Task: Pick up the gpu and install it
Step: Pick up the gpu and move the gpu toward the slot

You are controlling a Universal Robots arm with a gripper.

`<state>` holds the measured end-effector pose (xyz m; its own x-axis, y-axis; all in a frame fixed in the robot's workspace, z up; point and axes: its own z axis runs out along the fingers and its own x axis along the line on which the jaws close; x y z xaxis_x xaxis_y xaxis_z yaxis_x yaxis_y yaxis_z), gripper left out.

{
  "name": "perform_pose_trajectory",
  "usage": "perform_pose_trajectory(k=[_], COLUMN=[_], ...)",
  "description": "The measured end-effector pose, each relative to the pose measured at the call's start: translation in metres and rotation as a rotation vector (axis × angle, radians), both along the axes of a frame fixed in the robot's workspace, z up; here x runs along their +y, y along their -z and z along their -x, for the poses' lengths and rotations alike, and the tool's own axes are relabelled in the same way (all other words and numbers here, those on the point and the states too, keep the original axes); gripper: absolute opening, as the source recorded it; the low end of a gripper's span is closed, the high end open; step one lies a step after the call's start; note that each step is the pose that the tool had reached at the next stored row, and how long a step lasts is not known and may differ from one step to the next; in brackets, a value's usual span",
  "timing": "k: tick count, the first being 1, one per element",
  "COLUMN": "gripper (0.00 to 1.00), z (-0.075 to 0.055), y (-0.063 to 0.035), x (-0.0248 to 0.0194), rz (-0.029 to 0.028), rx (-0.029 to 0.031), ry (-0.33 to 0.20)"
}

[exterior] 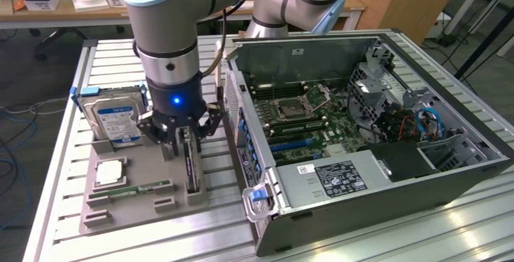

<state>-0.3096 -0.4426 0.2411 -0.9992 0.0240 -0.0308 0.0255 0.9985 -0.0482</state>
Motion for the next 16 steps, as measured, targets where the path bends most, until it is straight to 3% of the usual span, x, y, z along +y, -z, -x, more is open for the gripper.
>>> perform_pose_trajectory(k=[16], gripper=[0.47], z=[-0.0001], y=[0.0041], x=[-0.0005], rz=[-0.0001], rx=[-0.0001], ry=[0.005])
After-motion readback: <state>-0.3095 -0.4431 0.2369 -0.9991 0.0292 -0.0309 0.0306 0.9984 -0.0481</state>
